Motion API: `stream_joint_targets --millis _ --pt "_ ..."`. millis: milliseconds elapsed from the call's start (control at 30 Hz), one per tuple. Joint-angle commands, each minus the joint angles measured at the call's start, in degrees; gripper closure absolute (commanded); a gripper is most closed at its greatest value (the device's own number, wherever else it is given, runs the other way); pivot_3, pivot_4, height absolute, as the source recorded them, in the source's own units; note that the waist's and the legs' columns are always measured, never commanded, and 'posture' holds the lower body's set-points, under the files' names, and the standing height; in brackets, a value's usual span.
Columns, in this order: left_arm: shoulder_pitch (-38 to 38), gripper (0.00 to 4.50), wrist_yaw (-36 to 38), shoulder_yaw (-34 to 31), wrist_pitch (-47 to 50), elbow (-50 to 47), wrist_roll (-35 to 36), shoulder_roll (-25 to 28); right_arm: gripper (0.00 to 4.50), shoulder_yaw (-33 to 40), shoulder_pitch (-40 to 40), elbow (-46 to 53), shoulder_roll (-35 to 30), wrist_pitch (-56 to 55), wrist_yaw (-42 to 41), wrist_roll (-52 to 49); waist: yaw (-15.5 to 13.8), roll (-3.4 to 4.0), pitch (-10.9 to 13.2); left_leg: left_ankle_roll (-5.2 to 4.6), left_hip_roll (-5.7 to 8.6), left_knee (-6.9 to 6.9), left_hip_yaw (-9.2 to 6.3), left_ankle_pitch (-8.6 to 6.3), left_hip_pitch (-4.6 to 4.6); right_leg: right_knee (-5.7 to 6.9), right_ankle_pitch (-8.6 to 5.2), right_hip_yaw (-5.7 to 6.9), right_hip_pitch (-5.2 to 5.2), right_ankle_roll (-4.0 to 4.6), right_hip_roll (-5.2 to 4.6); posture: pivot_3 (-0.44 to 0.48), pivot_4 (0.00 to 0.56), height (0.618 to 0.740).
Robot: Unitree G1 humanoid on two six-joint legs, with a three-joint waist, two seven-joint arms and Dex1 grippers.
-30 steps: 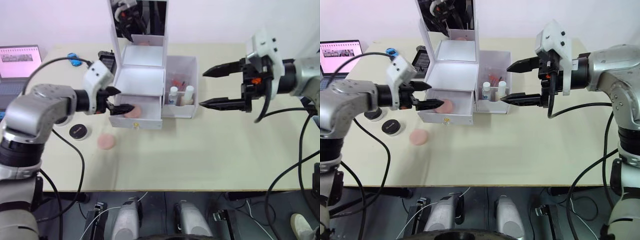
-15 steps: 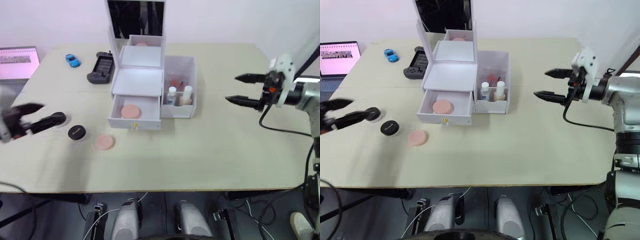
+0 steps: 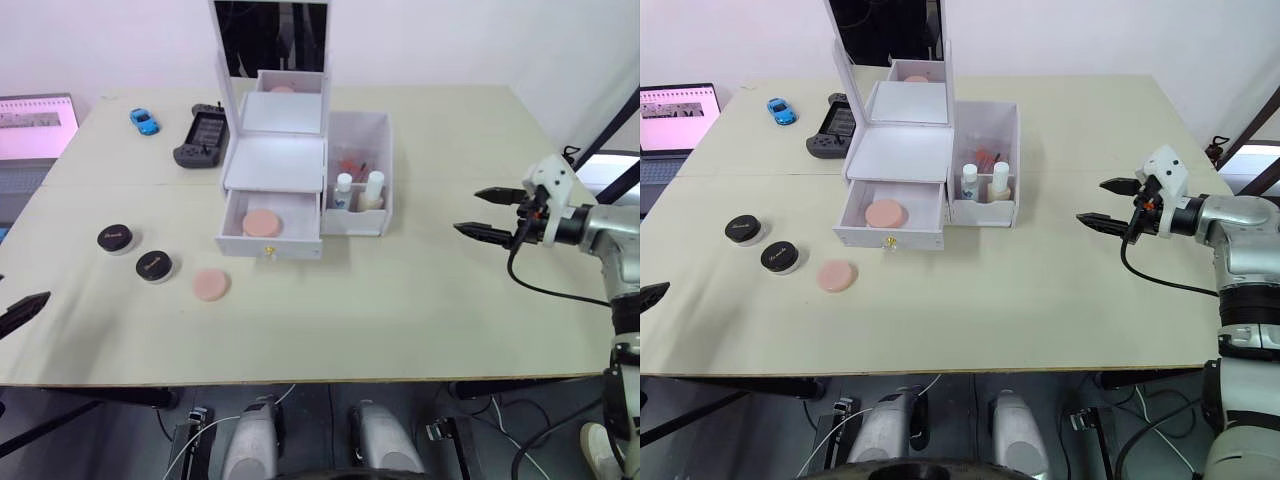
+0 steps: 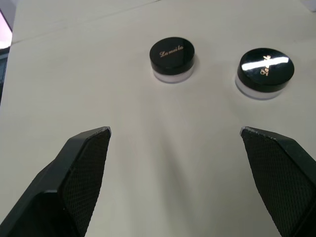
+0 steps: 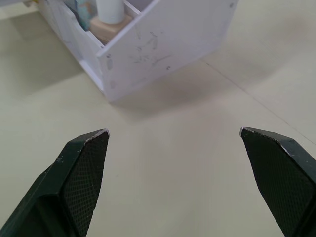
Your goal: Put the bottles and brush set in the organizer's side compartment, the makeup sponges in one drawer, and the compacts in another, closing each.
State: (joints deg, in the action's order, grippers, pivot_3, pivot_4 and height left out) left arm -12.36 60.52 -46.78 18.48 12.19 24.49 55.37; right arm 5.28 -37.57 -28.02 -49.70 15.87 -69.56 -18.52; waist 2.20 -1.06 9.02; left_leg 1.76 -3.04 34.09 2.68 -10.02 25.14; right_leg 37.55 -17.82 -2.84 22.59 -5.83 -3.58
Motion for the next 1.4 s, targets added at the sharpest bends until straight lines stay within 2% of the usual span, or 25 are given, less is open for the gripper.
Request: stream_joint_targets --millis 33,167,300,433,533,733,1000,1133,1267,1400 --pt "0.91 0.08 -1.74 0.67 0.16 -4.86 1.32 -1.14 0.0 1.81 -3.12 10.66 2.63 8.73 -0.51 -7.46 0.26 0.01 -0.01 0.0 -0.02 0.0 -0.02 0.0 -0.01 0.01 0.01 0.0 -0.01 -0.02 0.02 0.0 0.15 0.739" --pt "-1.65 0.08 -4.33 2.57 7.0 -15.38 2.82 -3.28 0.0 -2.43 -5.82 20.9 3.34 16.36 -1.73 -9.5 0.33 0.0 -0.01 0.0 -0.06 -0.07 -0.02 0.0 0.01 0.02 0.11 0.01 0.03 -0.19 0.07 0.0 0.15 0.739" --pt "-5.66 0.08 -8.46 5.63 16.19 -29.0 3.04 -2.99 0.0 -8.91 -8.9 28.73 2.92 17.23 -4.52 -7.39 0.3 0.0 -0.01 -0.01 -0.07 -0.07 0.0 0.0 0.04 0.01 0.1 0.01 0.08 -0.19 0.04 0.0 0.15 0.739" --pt "-4.7 0.08 -16.94 10.1 28.38 -43.87 8.22 -6.41 0.0 -11.87 -14.88 32.1 4.32 20.74 -5.59 -8.77 -0.09 -0.02 -0.03 0.0 -0.06 0.01 -0.05 0.0 0.04 0.02 0.01 0.05 0.03 -0.02 -0.03 0.0 0.15 0.739" --pt "-3.25 0.08 -24.33 14.7 32.92 -49.68 9.13 -11.59 0.0 -12.69 -17.7 32.97 4.38 21.62 -6.51 -8.72 -0.04 -0.04 -0.04 -0.01 -0.01 0.02 -0.01 0.0 0.04 -0.02 0.07 -0.02 0.0 -0.12 -0.09 0.0 0.15 0.739" --pt "-1.05 0.08 -35.07 22.54 38.43 -53.11 6.82 -17.85 0.0 -12.88 -18.32 32.64 3.79 20.49 -6.56 -7.15 -0.15 -0.11 -0.08 -0.01 0.08 0.07 -0.11 0.0 0.02 0.0 0.1 0.05 -0.05 -0.18 0.05 0.0 0.15 0.739" --pt "5.65 0.08 -42.0 28.36 43.67 -50.55 5.3 -20.29 0.0 -11.58 -17.17 34.46 1.9 20.61 -5.34 -6.33 -1.08 -0.11 -0.08 -0.01 0.12 0.11 -0.11 0.0 0.02 -0.01 0.1 0.04 -0.08 -0.18 0.06 0.0 0.15 0.739" --pt "6.63 0.08 -42.37 30.25 44.03 -49.83 4.61 -19.9 0.0 -11.45 -17.04 34.83 1.55 20.6 -4.78 -6.36 -1.21 -0.12 -0.08 -0.01 0.12 0.11 -0.11 0.0 0.02 -0.01 0.1 0.03 -0.07 -0.17 0.09 0.0 0.15 0.739" --pt "11.31 0.08 -43.5 35.1 43.82 -45.21 2.88 -21.22 0.0 -11.31 -17.21 35.17 0.8 20.49 -3.06 -5.32 -1.51 -0.12 -0.08 -0.01 0.13 0.12 -0.13 0.0 0.01 -0.01 0.07 0.04 -0.08 -0.1 0.08 0.0 0.15 0.739" --pt "14.02 0.08 -43.25 37.15 43.22 -42.28 1.91 -21.59 0.0 -11.35 -16.65 35.71 0.36 20.54 -2.35 -4.99 -1.56 -0.11 -0.09 -0.01 0.16 0.19 -0.15 0.0 0.01 -0.01 0.02 0.05 -0.15 -0.01 0.05 0.0 0.15 0.739"
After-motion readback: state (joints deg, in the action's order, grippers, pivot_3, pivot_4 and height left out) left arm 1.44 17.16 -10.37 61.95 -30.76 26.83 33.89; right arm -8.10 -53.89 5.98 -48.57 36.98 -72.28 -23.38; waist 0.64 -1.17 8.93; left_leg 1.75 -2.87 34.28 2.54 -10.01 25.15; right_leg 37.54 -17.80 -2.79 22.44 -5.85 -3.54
